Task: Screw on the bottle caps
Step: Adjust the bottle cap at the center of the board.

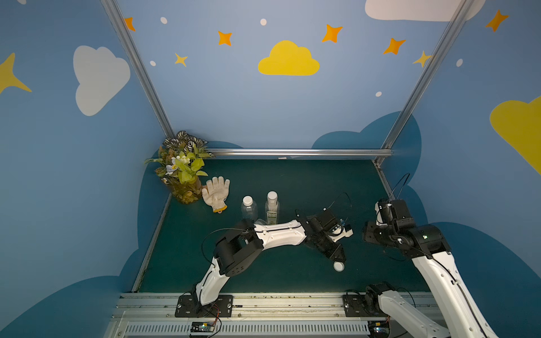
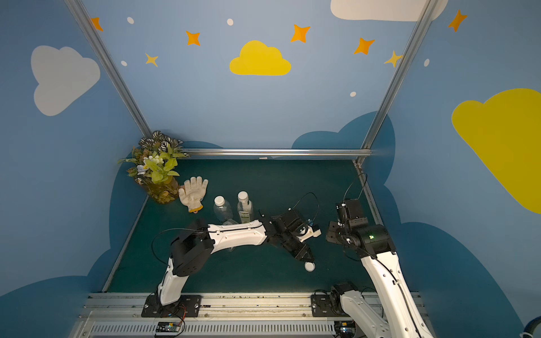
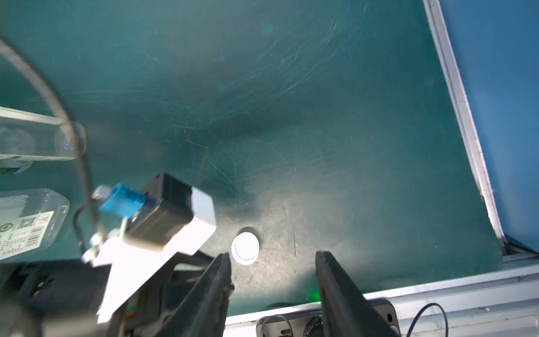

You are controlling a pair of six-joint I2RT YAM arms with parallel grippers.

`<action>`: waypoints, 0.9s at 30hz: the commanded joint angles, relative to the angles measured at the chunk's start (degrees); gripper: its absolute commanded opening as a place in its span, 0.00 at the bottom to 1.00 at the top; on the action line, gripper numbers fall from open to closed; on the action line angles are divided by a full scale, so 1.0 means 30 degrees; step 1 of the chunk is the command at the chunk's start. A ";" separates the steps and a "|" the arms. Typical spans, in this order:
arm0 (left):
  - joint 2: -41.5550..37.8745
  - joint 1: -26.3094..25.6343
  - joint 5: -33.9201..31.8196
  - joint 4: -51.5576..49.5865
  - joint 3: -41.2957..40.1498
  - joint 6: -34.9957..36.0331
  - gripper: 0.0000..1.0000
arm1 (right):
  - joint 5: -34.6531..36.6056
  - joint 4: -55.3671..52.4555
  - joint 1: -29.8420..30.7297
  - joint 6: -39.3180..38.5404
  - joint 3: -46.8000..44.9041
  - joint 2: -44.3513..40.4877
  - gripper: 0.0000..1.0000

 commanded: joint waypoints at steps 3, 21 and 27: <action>0.1042 0.0512 -0.0260 -0.2151 0.1045 -0.0305 0.28 | -0.0649 0.0750 -0.0227 0.0177 -0.0797 -0.0246 0.53; 0.1667 -0.1439 -0.5122 -0.7643 0.4128 0.2269 0.41 | -0.1664 0.1021 -0.0270 0.0404 -0.1655 -0.0887 0.54; 0.2267 -0.1652 -0.6140 -0.8502 0.4631 0.2301 0.40 | -0.1774 0.1034 -0.0315 0.0385 -0.1827 -0.1037 0.55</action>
